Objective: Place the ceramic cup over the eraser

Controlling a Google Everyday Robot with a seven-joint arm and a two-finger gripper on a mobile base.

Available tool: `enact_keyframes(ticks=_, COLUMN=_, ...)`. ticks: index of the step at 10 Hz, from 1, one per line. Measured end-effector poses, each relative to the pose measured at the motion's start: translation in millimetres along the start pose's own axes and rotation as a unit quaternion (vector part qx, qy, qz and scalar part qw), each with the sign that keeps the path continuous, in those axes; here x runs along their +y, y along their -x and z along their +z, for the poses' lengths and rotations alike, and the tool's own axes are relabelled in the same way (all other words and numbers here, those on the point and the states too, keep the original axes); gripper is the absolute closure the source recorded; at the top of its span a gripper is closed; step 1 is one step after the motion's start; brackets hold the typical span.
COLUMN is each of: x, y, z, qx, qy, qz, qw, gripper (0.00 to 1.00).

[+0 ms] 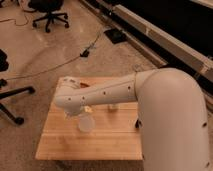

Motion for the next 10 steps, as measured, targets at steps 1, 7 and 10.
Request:
enact_keyframes(ticks=1, x=0.1, y=-0.1, z=0.1, qx=0.0, qy=0.0, qz=0.0, qw=1.0, gripper=0.2)
enact_keyframes(ticks=7, x=0.4, y=-3.0, z=0.2, qx=0.004, qy=0.0, qz=0.0, qw=1.0, gripper=0.2)
enact_keyframes(ticks=10, x=0.7, y=-4.2, z=0.8, qx=0.006, qy=0.0, qz=-0.001, qw=1.0, gripper=0.2)
